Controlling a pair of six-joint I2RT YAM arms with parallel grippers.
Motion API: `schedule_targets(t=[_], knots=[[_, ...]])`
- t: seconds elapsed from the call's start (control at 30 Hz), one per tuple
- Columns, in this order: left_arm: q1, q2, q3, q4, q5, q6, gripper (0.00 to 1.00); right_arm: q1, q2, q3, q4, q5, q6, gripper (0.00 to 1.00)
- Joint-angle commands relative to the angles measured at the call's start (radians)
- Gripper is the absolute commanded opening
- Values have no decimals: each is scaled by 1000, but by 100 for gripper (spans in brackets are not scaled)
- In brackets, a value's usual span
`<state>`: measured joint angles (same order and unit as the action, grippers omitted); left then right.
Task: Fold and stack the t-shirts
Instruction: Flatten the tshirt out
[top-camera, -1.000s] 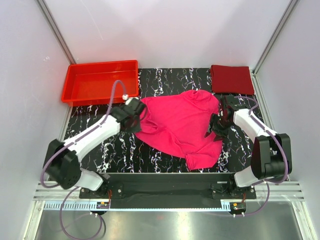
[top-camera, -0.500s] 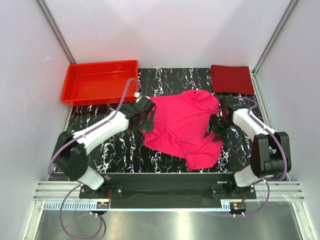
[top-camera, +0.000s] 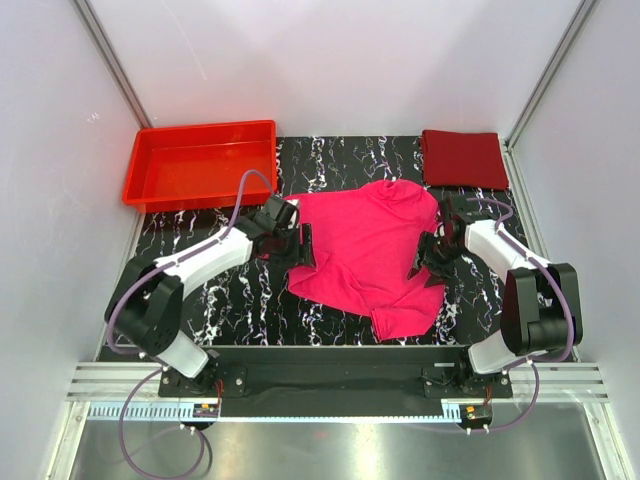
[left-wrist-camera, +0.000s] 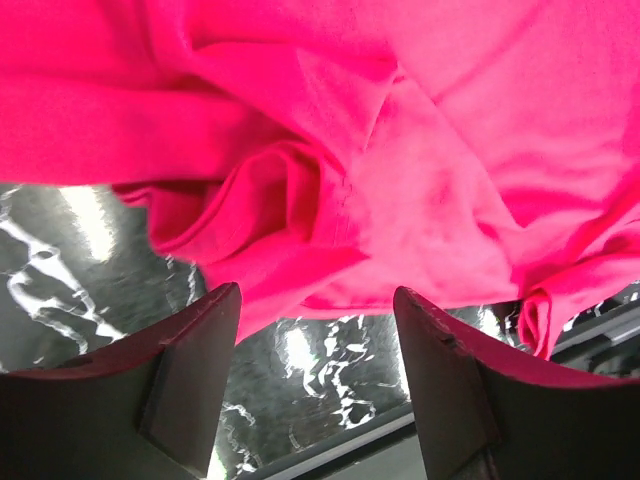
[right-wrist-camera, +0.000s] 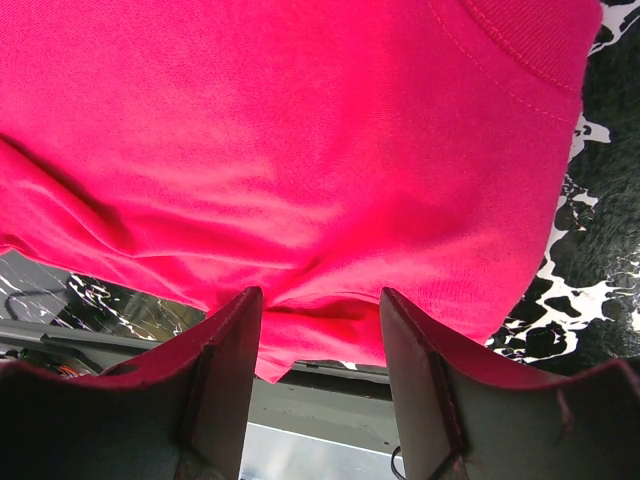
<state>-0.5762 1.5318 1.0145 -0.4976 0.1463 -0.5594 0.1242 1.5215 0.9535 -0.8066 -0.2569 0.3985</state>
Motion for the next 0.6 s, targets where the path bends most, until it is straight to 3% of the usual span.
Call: schedule_targets(t=[0.0,0.57], knots=[[24,57,61,61,64,-66,68,0,-43,5,4,-18,0,58],[59,191,150,74,118,-149,50,0,-38,-2,7,-18,0,58]])
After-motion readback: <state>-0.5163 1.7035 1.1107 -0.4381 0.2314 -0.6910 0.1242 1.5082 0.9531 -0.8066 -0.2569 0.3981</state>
